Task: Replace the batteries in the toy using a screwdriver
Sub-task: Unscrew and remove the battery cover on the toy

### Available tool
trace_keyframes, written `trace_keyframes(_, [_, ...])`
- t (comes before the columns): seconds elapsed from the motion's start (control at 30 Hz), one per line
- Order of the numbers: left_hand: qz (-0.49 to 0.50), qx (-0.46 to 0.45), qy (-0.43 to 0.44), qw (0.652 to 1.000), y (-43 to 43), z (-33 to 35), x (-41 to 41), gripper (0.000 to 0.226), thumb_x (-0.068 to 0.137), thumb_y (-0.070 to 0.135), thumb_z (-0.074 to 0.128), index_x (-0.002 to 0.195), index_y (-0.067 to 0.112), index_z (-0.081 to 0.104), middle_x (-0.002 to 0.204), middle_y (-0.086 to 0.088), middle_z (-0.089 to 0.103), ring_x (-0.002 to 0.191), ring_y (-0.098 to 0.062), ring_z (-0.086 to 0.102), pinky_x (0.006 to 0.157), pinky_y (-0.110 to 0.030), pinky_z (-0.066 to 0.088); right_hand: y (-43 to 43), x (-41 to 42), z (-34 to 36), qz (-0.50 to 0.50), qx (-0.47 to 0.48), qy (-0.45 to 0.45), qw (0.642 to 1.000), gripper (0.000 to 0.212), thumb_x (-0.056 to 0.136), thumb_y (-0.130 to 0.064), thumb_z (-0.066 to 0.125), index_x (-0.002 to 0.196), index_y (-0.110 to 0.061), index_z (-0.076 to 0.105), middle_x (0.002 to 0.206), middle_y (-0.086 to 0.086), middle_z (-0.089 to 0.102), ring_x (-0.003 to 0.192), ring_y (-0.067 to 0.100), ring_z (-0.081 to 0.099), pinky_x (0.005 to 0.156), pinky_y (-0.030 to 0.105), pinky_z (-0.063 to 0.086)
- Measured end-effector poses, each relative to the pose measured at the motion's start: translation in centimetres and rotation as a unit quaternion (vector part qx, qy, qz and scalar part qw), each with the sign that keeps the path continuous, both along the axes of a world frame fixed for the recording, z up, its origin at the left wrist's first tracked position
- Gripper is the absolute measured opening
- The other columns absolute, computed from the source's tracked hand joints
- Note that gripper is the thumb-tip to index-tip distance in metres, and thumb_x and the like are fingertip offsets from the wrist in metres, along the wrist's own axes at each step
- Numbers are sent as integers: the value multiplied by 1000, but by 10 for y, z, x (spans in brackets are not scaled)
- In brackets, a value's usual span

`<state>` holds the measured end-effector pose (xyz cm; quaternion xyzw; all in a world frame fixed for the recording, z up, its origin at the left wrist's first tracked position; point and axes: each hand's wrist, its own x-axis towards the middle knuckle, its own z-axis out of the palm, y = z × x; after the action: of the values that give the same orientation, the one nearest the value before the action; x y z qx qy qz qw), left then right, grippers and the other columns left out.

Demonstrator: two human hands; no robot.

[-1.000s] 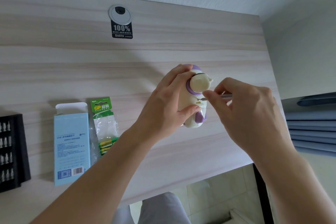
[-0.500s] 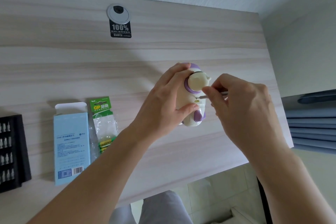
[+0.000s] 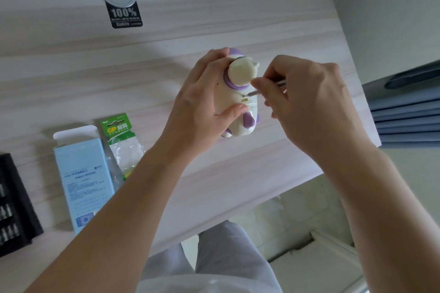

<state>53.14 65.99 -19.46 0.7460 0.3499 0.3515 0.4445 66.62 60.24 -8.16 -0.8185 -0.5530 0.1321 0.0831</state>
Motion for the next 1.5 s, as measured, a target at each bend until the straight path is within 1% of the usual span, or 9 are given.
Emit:
trace_keyframes(0.17, [0,-5,13,1000,1,-1,2,62,75,16,81,131,9,58,145,0,48,137,-12,44,112,-24,36,2,-2,2,34,-3,10,999,5,92,-17,60,93,-17,64,87,1,68,77,24,63,73,41,54])
trace_keyframes(0.4, [-1,-4,7,1000,1,2,-1,63,75,15,81,133,11,57,140,11,43,135,-9,44,112,-23,36,3,-4,1,7,3,-12,1000,25,97,-38,59,88,-15,63,74,3,66,72,27,63,68,40,53])
trace_keyframes(0.53, [-1,-9,13,1000,1,1,0,63,75,16,81,133,11,56,144,4,46,136,-11,44,113,-26,37,4,-2,2,6,-4,24,1000,4,93,-20,64,92,-17,66,80,1,68,78,20,64,71,32,50])
trace_keyframes(0.63, [-1,-19,15,1000,0,1,0,64,76,19,80,134,12,55,146,2,46,137,-11,43,112,-31,39,4,0,3,12,-10,35,999,15,90,-10,63,102,-20,64,92,-3,67,83,13,63,72,21,49])
trace_keyframes(0.8, [4,-11,10,1000,0,2,0,63,75,16,82,133,14,56,141,14,41,135,-5,43,111,-27,41,3,-2,2,-1,3,-9,1000,22,92,-38,65,92,-16,64,78,-2,68,77,21,64,73,35,53])
trace_keyframes(1.0, [2,-7,9,1000,0,2,0,63,75,15,81,133,13,57,142,12,42,135,-6,44,111,-25,39,2,-1,4,28,-10,21,999,5,91,-15,66,95,-19,66,91,-2,68,83,17,63,76,32,51])
trace_keyframes(1.17, [3,-9,14,1000,0,2,-1,65,75,17,82,134,13,56,142,12,41,135,-7,44,110,-28,41,-1,0,1,1,6,0,1000,19,94,-36,63,91,-17,65,79,-3,67,74,18,63,69,33,50])
trace_keyframes(1.4, [-1,-5,10,1000,0,2,0,64,75,16,81,133,12,56,141,12,42,135,-8,44,112,-29,40,-1,1,-1,40,5,21,999,14,90,-8,65,100,-16,66,93,0,63,81,16,61,69,20,46])
trace_keyframes(1.5, [1,-12,18,1000,0,1,0,64,76,19,82,134,11,56,146,4,45,137,-13,44,112,-35,41,-1,0,-1,26,9,9,1000,13,90,-20,66,102,-19,64,88,-3,63,79,16,61,69,28,48])
